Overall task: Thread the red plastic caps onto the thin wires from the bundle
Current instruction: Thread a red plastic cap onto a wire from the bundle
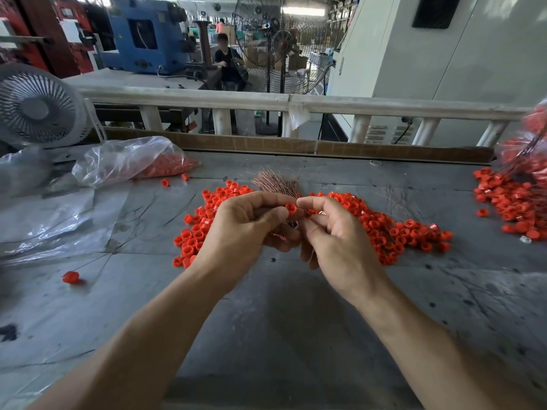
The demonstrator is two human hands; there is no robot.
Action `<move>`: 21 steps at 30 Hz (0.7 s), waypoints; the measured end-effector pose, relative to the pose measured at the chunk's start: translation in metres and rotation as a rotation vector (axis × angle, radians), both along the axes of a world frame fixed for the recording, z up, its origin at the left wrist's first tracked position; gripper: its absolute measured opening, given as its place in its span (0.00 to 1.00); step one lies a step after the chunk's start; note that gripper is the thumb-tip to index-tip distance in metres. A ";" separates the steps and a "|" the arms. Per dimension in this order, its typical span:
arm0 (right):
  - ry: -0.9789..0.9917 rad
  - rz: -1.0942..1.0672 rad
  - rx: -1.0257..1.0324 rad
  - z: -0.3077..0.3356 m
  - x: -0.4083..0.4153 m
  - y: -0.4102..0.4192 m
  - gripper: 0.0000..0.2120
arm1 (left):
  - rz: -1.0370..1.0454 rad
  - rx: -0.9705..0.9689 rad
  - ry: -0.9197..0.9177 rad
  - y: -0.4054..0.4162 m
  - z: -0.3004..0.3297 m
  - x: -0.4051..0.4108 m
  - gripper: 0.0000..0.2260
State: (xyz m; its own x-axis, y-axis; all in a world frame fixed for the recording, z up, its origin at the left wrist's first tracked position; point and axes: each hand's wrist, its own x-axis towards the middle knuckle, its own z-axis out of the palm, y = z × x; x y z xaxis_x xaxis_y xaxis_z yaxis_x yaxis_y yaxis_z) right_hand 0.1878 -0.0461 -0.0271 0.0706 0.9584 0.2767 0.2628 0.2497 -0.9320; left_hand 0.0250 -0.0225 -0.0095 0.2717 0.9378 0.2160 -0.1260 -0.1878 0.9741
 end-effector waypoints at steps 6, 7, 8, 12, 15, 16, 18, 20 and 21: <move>0.023 0.029 -0.028 0.000 0.002 0.001 0.18 | -0.031 -0.065 -0.063 -0.002 0.003 0.001 0.07; 0.023 0.039 -0.030 0.000 0.002 0.001 0.20 | -0.034 -0.077 -0.076 -0.002 0.004 0.001 0.07; 0.023 0.046 -0.035 0.000 0.003 0.001 0.20 | -0.036 -0.090 -0.090 -0.002 0.005 0.001 0.07; -0.016 0.054 -0.049 0.000 0.004 0.002 0.20 | -0.033 -0.108 -0.099 -0.002 0.006 0.000 0.07; -0.075 0.009 -0.025 0.000 0.006 0.003 0.16 | -0.031 -0.120 -0.106 -0.003 0.007 0.000 0.07; -0.109 -0.049 -0.009 0.001 0.009 0.004 0.14 | -0.029 -0.122 -0.105 -0.003 0.007 0.000 0.07; -0.196 -0.222 0.026 0.004 0.018 0.007 0.10 | -0.022 -0.119 -0.094 -0.003 0.007 -0.001 0.07; -0.343 -0.406 0.044 0.008 0.032 0.011 0.07 | -0.023 -0.117 -0.090 -0.002 0.007 -0.001 0.07; -0.429 -0.470 0.032 0.010 0.039 0.012 0.06 | -0.025 -0.116 -0.088 -0.002 0.007 -0.001 0.07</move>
